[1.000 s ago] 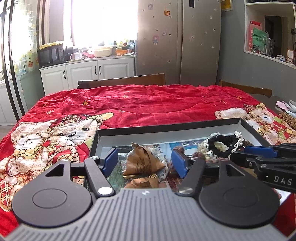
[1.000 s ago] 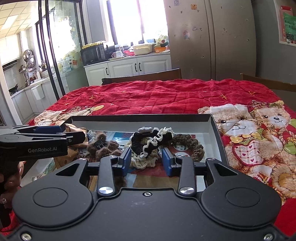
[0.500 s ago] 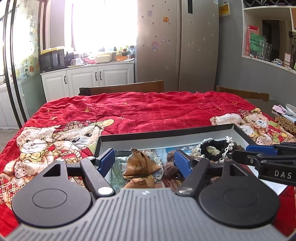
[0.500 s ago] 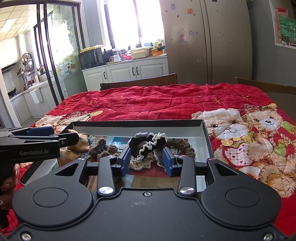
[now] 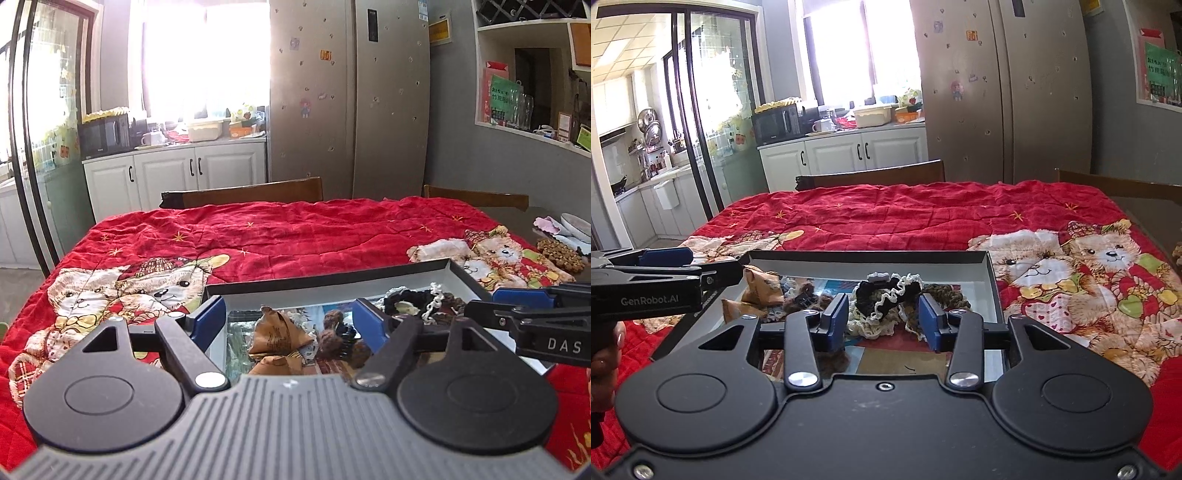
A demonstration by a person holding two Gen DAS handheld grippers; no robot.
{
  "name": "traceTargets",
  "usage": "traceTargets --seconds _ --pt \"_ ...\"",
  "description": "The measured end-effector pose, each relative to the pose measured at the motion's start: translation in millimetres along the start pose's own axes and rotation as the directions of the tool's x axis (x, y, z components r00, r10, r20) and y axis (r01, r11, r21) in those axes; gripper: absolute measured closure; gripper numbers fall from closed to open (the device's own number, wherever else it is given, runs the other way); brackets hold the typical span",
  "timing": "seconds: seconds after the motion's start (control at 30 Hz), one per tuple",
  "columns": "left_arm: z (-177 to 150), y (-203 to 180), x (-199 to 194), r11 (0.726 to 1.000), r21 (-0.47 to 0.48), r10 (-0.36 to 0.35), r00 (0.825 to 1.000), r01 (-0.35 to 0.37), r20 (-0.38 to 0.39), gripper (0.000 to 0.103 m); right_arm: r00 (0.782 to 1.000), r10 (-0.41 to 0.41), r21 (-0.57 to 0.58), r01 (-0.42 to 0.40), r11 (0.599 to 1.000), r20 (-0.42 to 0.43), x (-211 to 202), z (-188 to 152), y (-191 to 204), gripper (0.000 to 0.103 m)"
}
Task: Organize objects
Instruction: 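Lift both grippers out of the tray and move toward the binder clips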
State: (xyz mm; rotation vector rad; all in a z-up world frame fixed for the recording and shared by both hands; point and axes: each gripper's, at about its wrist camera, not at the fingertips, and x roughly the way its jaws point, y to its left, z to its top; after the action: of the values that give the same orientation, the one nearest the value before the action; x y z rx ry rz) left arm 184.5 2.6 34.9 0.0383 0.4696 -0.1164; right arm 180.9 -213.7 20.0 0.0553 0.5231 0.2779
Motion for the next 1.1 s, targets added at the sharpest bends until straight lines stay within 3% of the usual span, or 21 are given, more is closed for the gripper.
traceTargets --seconds 1.1 --pt "1 -22 -93 0.998 0.057 -0.045 0.992 0.038 0.122 0.01 0.996 0.007 -0.103 0.002 0.995 0.089 -107 -3 26 0.055"
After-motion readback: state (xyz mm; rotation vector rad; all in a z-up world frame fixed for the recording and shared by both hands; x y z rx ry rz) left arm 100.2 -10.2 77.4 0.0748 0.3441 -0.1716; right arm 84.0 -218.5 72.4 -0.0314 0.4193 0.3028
